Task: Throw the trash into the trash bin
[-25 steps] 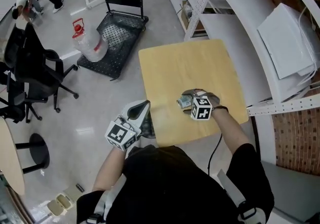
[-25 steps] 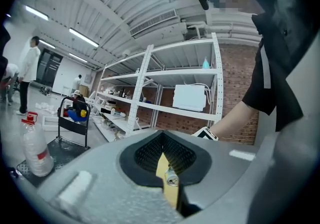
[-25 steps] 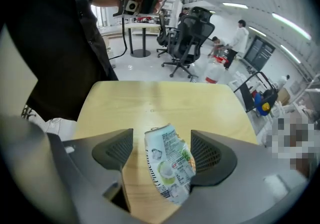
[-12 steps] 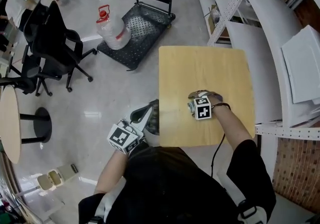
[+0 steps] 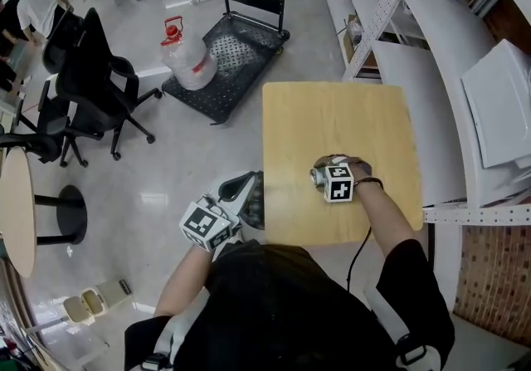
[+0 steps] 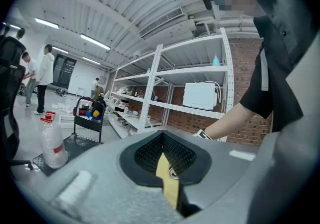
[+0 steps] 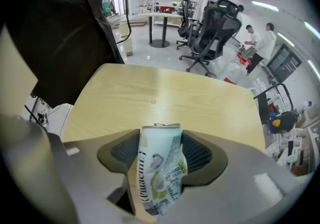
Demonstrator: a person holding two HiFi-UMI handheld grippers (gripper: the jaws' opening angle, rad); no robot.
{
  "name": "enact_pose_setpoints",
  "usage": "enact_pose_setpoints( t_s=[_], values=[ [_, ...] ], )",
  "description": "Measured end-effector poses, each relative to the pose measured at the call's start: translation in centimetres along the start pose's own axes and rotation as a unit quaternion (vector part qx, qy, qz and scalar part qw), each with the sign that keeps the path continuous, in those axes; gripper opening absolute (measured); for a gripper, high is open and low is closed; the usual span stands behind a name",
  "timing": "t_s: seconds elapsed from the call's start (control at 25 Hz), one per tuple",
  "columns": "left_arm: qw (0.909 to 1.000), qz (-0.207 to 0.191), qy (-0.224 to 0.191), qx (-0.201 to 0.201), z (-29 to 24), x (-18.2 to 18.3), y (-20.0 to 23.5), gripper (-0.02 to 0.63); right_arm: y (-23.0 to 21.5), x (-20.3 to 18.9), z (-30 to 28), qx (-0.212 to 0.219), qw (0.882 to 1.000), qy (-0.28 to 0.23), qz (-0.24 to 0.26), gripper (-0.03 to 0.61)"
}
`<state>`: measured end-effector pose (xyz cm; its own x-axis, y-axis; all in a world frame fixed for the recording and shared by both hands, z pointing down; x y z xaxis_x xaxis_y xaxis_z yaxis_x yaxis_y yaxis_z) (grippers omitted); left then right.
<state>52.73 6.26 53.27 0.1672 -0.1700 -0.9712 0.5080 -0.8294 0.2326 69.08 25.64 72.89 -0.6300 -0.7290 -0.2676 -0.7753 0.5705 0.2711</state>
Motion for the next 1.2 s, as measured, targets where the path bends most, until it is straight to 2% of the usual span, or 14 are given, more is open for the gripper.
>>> enact_pose_setpoints(
  t_s=[0.12, 0.32, 0.4, 0.48, 0.56, 0.64, 0.72, 0.84, 0.92, 1.0, 1.12, 1.2],
  values=[
    [0.9998, -0.003, 0.000, -0.021, -0.9, 0.4, 0.4, 0.002, 0.3, -0.3, 0.7, -0.023, 0.999, -0.005, -0.040, 0.252],
    [0.9989, -0.008, -0.001, -0.046, -1.8, 1.0, 1.2, 0.002, 1.2, -0.7, 1.3, -0.053, 0.994, -0.009, -0.092, 0.250],
    [0.9985, -0.010, -0.003, -0.053, -2.3, 1.0, 1.3, 0.002, 1.0, -0.6, 2.1, -0.069, 0.989, -0.027, -0.130, 0.249],
    [0.9983, -0.010, -0.007, -0.057, -2.8, 1.0, 1.4, 0.002, 0.3, -0.5, 3.5, -0.095, 0.977, -0.057, -0.182, 0.249],
    [0.9981, -0.005, -0.011, -0.060, -3.0, 1.1, 1.5, 0.002, -0.6, -0.1, 5.2, -0.125, 0.959, -0.093, -0.237, 0.247],
    [0.9978, 0.002, -0.014, -0.065, -3.2, 1.4, 1.4, 0.002, -1.3, 0.1, 6.9, -0.155, 0.936, -0.129, -0.289, 0.247],
    [0.9975, 0.004, -0.017, -0.068, -3.3, 1.8, 1.4, 0.002, -2.0, 0.1, 8.7, -0.184, 0.906, -0.169, -0.342, 0.247],
    [0.9978, -0.005, -0.028, -0.061, -3.2, 2.1, 2.0, 0.002, -2.9, -0.1, 11.3, -0.230, 0.855, -0.231, -0.403, 0.249],
    [0.9980, -0.016, -0.037, -0.048, -3.1, 2.6, 2.5, 0.002, -3.4, 0.3, 13.4, -0.258, 0.828, -0.269, -0.419, 0.249],
    [0.9980, -0.027, -0.047, -0.033, -2.9, 3.3, 2.9, 0.002, -4.0, 1.0, 15.8, -0.283, 0.806, -0.306, -0.421, 0.248],
    [0.9972, -0.041, -0.061, -0.009, -2.3, 4.4, 3.2, 0.002, -4.8, 2.4, 18.8, -0.310, 0.782, -0.353, -0.410, 0.249],
    [0.9964, -0.041, -0.074, 0.009, -1.9, 4.9, 3.4, 0.002, -5.3, 2.8, 19.7, -0.312, 0.771, -0.377, -0.408, 0.249]
  ],
)
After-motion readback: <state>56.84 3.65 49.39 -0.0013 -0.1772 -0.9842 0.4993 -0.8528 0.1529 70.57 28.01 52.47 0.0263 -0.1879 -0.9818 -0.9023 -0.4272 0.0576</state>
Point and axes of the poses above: the fingertips, and each gripper's own axes: z backward along the fingers, y to its left, x out of its top, the point moved 7 cm from there along z, backward along the fingers, and after that the axes turned 15 degrees about -x, right-handed, at the moved point
